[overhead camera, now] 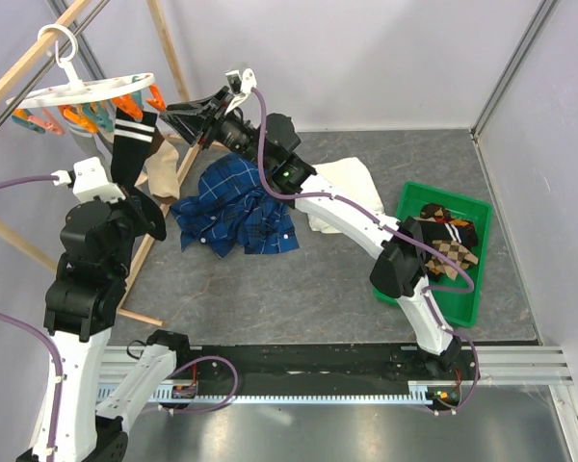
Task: Remove the socks clipped to the hanger
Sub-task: Remove the sock from the hanger.
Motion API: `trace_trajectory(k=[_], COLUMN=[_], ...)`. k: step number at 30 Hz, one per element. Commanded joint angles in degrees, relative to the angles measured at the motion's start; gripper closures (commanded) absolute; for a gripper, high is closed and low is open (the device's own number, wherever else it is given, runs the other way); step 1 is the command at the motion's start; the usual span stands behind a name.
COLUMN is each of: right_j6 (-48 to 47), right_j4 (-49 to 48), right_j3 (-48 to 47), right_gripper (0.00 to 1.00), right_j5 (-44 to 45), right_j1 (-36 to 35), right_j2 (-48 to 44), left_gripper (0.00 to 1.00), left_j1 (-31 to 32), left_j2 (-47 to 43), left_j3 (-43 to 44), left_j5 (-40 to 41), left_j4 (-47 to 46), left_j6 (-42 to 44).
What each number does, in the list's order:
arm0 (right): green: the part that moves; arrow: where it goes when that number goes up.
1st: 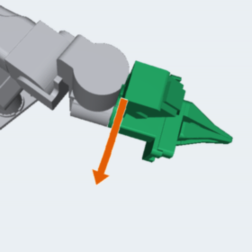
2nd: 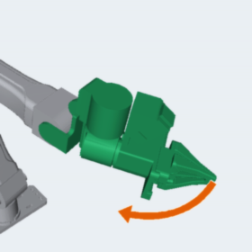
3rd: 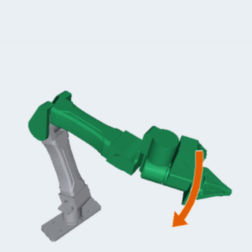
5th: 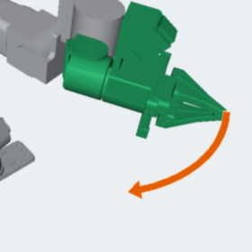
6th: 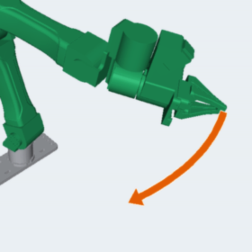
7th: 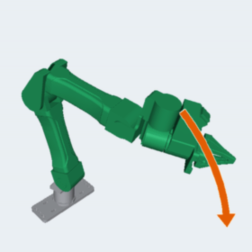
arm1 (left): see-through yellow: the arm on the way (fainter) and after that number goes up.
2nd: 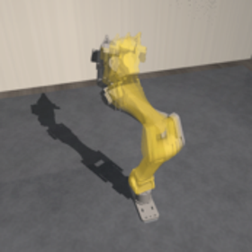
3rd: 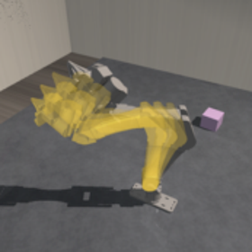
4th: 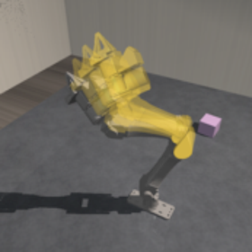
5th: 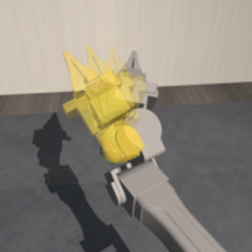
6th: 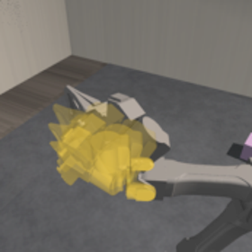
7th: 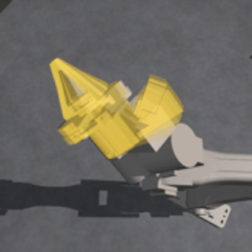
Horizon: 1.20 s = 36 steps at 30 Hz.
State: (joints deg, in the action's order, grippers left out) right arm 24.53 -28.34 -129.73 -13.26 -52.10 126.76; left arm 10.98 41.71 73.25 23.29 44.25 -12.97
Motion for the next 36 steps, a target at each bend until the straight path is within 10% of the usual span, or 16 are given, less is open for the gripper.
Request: trace_trajectory(k=[1,13,21,27,33,36], right_j6=[5.2,6.3,12.3,14.5,16.0,14.8], right_j4=[-4.3,-0.9,1.3,3.6,4.3,4.7], right_j3=[0.2,-3.3,13.4,4.4,-2.8,-6.5], right_gripper=[0.63,0.47,0.32,0.24,0.27,0.53], right_j5=[-1.4,3.9,12.9,10.3,11.7,12.1], right_j1=[-1.1,-4.3,-4.8,-5.1,-5.1,-5.1], right_j2=[-1.2,0.4,-10.6,-5.0,1.2,3.7], left_gripper=[0.98,0.98,0.98,0.98,0.98,0.98], left_j1=[-0.3,-0.3,-0.3,-0.3,-0.3,-0.3], left_j2=[0.0,-0.6,-2.3,-2.8,-2.8,-2.7], left_j3=[1.3,2.6,1.3,0.9,2.1,1.9], left_j5=[-2.0,-3.2,-9.9,-11.6,-10.9,-10.3], left_j4=[-0.5,-0.8,-0.7,-0.7,0.0,0.4], left_j6=[-2.1,-1.7,-3.2,-4.0,-3.4,-3.1])
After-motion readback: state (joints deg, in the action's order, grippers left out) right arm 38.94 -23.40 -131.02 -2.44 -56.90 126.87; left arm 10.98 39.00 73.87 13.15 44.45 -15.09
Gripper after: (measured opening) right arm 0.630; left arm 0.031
